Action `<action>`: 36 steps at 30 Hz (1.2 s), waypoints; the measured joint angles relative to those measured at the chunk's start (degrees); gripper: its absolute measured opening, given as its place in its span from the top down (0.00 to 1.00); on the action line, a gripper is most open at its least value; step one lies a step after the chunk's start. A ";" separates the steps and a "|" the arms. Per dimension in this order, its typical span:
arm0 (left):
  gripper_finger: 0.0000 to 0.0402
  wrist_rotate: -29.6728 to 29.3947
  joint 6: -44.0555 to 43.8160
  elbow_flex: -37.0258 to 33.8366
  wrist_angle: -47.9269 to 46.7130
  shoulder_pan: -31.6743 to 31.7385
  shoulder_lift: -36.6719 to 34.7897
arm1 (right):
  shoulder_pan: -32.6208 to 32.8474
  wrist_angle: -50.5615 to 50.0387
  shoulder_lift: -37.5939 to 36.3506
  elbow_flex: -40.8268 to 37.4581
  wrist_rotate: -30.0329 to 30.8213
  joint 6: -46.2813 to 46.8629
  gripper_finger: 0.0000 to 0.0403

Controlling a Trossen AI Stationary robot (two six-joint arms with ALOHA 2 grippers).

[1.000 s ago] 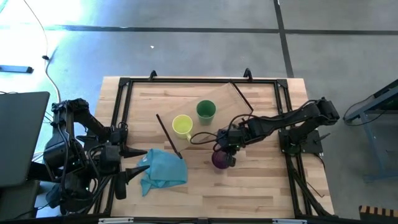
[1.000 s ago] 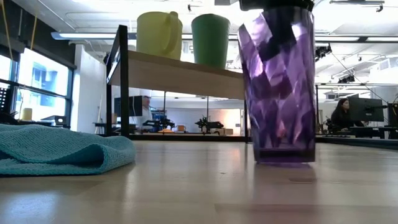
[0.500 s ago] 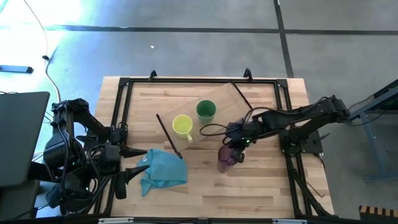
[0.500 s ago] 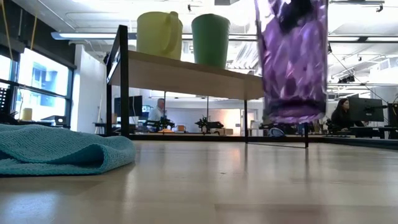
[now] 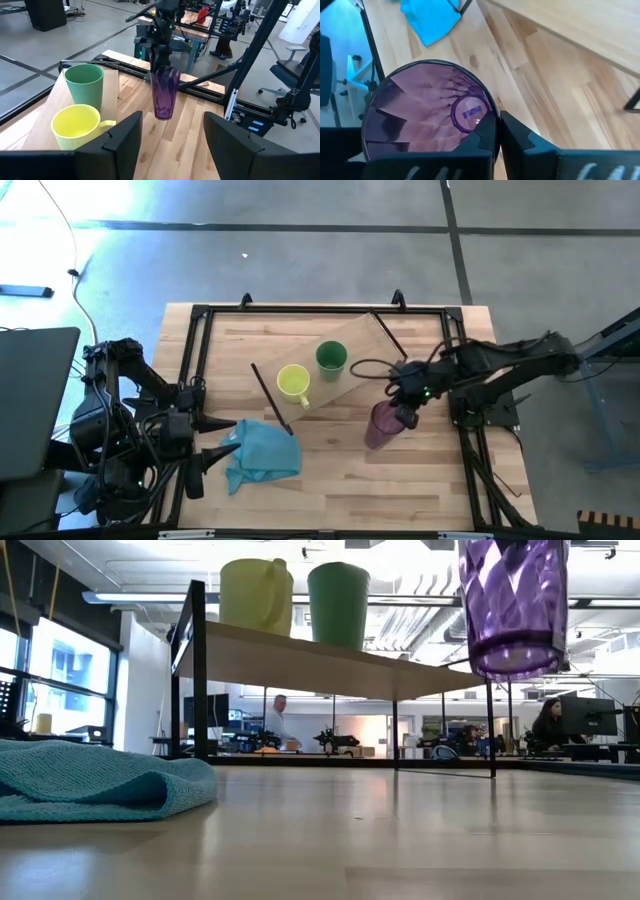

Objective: Stack small to large cups/mugs on shelf
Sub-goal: Put the purple cup on the shelf

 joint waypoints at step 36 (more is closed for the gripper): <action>0.52 -2.98 -2.78 0.00 1.71 0.04 0.00 | -27.99 -7.04 -9.70 10.66 -0.54 -20.22 1.00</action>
